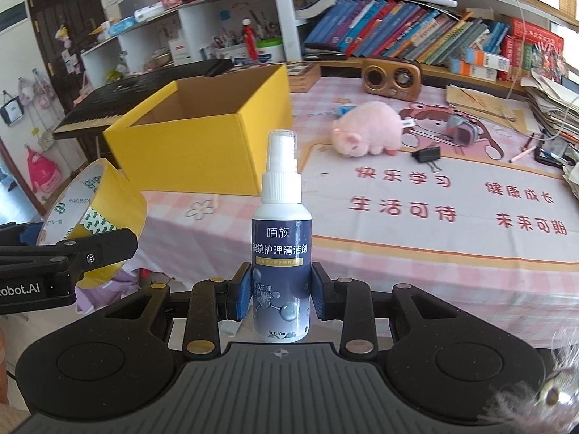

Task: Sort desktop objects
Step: 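Carry the tape roll and spray bottle in both tools toward the yellow box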

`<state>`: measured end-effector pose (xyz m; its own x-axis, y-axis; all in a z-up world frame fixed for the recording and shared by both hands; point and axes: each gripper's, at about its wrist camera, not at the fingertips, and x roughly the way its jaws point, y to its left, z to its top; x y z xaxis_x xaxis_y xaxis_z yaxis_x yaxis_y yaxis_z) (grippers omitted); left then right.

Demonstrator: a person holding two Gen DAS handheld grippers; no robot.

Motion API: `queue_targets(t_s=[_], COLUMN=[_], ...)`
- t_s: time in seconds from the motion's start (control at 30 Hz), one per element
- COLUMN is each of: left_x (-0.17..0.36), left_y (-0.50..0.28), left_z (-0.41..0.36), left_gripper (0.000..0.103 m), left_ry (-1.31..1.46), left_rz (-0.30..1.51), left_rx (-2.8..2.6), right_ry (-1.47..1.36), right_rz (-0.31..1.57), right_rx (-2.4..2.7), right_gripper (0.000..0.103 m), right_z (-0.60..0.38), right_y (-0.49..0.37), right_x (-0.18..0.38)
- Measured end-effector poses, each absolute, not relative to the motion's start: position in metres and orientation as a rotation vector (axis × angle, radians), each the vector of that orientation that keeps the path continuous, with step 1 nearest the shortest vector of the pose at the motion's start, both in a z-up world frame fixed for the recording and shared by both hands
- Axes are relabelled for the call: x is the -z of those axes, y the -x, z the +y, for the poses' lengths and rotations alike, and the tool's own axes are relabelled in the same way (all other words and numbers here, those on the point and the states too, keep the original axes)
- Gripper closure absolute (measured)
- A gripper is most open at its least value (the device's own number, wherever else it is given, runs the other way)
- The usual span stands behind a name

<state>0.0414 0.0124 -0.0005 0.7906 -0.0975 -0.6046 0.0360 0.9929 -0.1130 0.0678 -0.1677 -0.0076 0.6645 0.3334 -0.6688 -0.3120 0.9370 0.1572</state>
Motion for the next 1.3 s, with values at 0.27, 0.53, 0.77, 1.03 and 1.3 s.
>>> queue_targets(t_s=[0.27,0.53,0.77,1.03,1.3], left_x=[-0.001,0.000,-0.001,-0.003,-0.009], left_y=[-0.030,-0.023,-0.024,-0.034,-0.052], left_z=[0.032,0.051,0.063,0.075,0.083], left_gripper=[0.016,0.016,0.016,0.016,0.016], left_ry=[0.117,0.136,0.137,0.142,0.156], left_rz=[0.644,0.641,0.634,0.621,0.593], left_rx=[0.055,0.036,0.027,0.018,0.006], right_ry=[-0.013,0.016,0.016,0.043,0.061], right_rz=[0.757,0.747,0.745,0.734,0.717], right_rx=[-0.388,-0.416,-0.423,-0.434,-0.474], right_gripper=[0.072,0.072,0.072,0.072,0.072], right_z=[-0.147,-0.126,-0.113,-0.101,-0.091], right_y=[-0.060,-0.058,-0.061,-0.071,-0.095], right_x=[0.004,0.000,-0.001,-0.006,-0.016])
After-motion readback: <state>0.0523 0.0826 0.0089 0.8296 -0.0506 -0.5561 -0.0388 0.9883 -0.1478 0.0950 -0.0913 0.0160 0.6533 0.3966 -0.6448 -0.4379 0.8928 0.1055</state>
